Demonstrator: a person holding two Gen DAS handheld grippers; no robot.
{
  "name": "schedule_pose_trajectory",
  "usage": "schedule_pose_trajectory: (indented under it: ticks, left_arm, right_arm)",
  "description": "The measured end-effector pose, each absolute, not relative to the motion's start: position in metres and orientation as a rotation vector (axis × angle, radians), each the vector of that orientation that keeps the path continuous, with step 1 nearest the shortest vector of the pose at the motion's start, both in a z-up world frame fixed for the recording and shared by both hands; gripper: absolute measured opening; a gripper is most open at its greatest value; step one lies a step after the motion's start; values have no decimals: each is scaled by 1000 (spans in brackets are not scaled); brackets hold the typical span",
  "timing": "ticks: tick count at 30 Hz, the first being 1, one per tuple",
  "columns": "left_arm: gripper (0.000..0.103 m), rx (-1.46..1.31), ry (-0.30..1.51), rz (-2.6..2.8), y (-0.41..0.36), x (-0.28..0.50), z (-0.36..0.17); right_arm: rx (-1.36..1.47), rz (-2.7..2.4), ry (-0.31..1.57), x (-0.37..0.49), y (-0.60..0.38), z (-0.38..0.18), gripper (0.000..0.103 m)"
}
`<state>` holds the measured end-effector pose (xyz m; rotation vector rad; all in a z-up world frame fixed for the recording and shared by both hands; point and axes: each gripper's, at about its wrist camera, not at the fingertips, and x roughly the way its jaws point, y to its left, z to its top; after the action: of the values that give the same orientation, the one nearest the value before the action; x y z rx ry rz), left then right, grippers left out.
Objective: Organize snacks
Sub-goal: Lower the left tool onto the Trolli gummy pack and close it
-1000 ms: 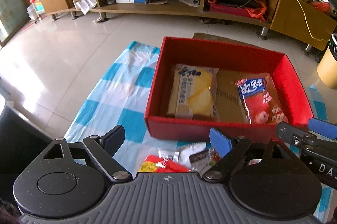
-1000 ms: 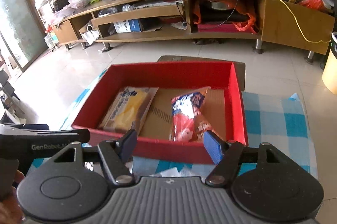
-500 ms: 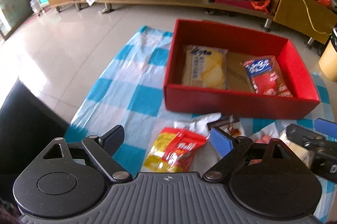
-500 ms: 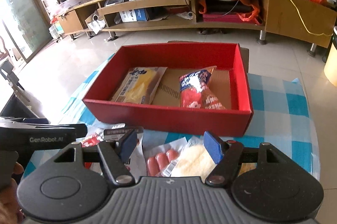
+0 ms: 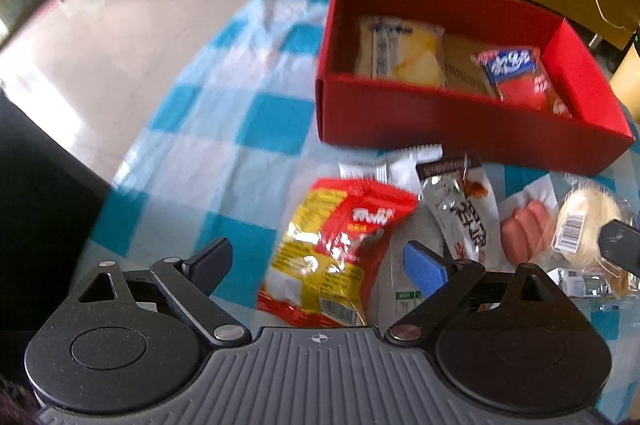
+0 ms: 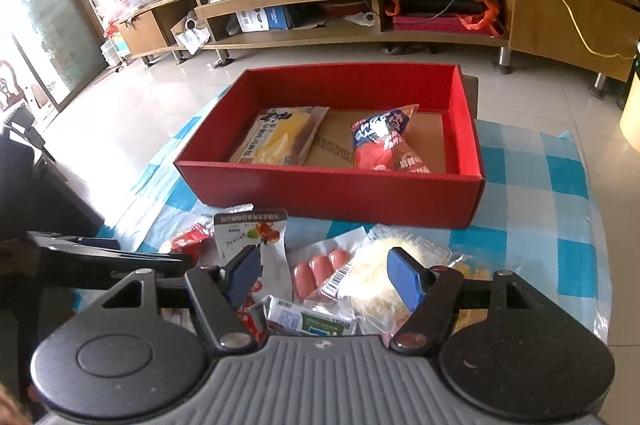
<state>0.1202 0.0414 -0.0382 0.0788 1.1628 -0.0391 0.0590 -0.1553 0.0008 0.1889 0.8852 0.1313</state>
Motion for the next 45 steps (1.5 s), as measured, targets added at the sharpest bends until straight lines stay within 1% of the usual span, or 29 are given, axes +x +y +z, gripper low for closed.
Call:
schedule_pose_trajectory:
  ticks: [2, 4, 6, 8, 9, 10, 14, 16, 19, 22, 24, 25, 27, 29, 31, 32, 36, 37, 39, 45]
  left_arm:
    - [96, 38, 1205, -59, 46, 125, -48]
    - [99, -12, 1219, -51, 53, 128, -52]
    - [97, -57, 1230, -65, 59, 132, -53]
    - [88, -111, 1240, -92, 64, 134, -55]
    - [81, -137, 1245, -104, 66, 134, -54]
    - [73, -149, 1247, -115, 68, 133, -52]
    - [65, -102, 1241, -140, 62, 123, -46]
    - [58, -82, 1234, -150, 59, 117, -41]
    - [53, -72, 1218, -156, 61, 105, -33]
    - [55, -75, 1234, -162, 62, 98, -34]
    - [61, -49, 1237, -149, 61, 97, -36]
    - [73, -34, 1237, -141, 60, 98, -38]
    - [89, -27, 1226, -125, 60, 100, -40]
    - [90, -13, 1214, -114, 59, 102, -40]
    - [93, 4, 1219, -103, 56, 104, -43]
    - [94, 10, 1228, -98, 56, 104, -46]
    - [90, 32, 1263, -78, 56, 105, -58]
    - [80, -2, 1268, -93, 60, 105, -57]
    - [68, -70, 1285, -119, 68, 105, -55]
    - [61, -68, 1297, -129, 75, 95, -50]
  right_arm:
    - [191, 129, 890, 59, -158, -1, 67]
    - [206, 128, 898, 61, -161, -2, 67]
    - [210, 130, 901, 61, -161, -2, 67]
    - [209, 143, 904, 63, -158, -3, 67]
    - [205, 148, 906, 63, -156, -4, 67]
    - [202, 151, 907, 63, -155, -4, 67]
    - [193, 156, 914, 63, -153, -6, 67]
    - [181, 166, 915, 61, -152, -6, 67]
    - [177, 172, 921, 58, -153, -6, 67]
    - [175, 171, 933, 57, -156, -7, 67]
    - [184, 171, 952, 57, -160, -10, 67]
    - [186, 173, 958, 57, -160, -11, 67]
    - [182, 175, 967, 58, -158, -13, 67]
    - [173, 173, 968, 58, -156, -13, 68]
    - [160, 175, 972, 60, -152, -14, 76]
    - [151, 176, 976, 61, -148, -15, 77]
    - [136, 192, 973, 61, -145, -14, 77]
    - [136, 192, 973, 61, -145, -14, 77]
    - [144, 185, 976, 62, -148, -15, 77]
    - [140, 180, 981, 62, -149, -16, 77]
